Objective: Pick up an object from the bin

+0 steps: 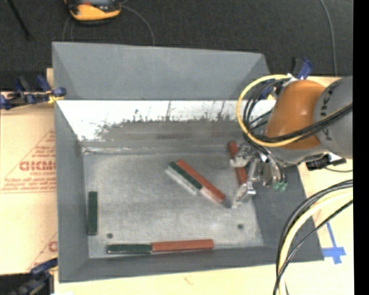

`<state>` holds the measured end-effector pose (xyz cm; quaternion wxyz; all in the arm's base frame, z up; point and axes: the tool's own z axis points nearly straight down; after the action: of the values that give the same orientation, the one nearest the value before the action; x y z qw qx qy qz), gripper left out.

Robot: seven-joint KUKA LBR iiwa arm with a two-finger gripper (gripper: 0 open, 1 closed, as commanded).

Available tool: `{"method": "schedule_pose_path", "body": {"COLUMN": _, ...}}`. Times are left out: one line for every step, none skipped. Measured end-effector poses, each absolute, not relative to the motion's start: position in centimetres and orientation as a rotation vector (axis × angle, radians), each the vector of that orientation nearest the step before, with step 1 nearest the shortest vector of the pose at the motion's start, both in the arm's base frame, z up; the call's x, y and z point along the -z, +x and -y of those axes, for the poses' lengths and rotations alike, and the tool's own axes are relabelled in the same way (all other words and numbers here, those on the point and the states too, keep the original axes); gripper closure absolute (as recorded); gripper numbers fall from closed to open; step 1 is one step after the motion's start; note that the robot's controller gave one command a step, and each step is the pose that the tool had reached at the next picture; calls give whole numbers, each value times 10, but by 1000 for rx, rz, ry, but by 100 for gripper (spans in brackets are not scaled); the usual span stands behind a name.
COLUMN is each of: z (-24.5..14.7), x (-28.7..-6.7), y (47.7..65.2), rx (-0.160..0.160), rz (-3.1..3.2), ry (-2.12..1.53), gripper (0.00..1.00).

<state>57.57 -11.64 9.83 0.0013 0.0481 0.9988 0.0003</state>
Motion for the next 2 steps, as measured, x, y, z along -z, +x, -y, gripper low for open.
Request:
{"method": "schedule_pose_path", "body": {"z": 73, "x": -81, "y": 567, "rx": 18, "rz": -3131, "ry": -92, "gripper": 100}}
{"method": "schedule_pose_path", "body": {"z": 72, "x": -81, "y": 567, "rx": 18, "rz": -3131, "ry": -92, "gripper": 100}}
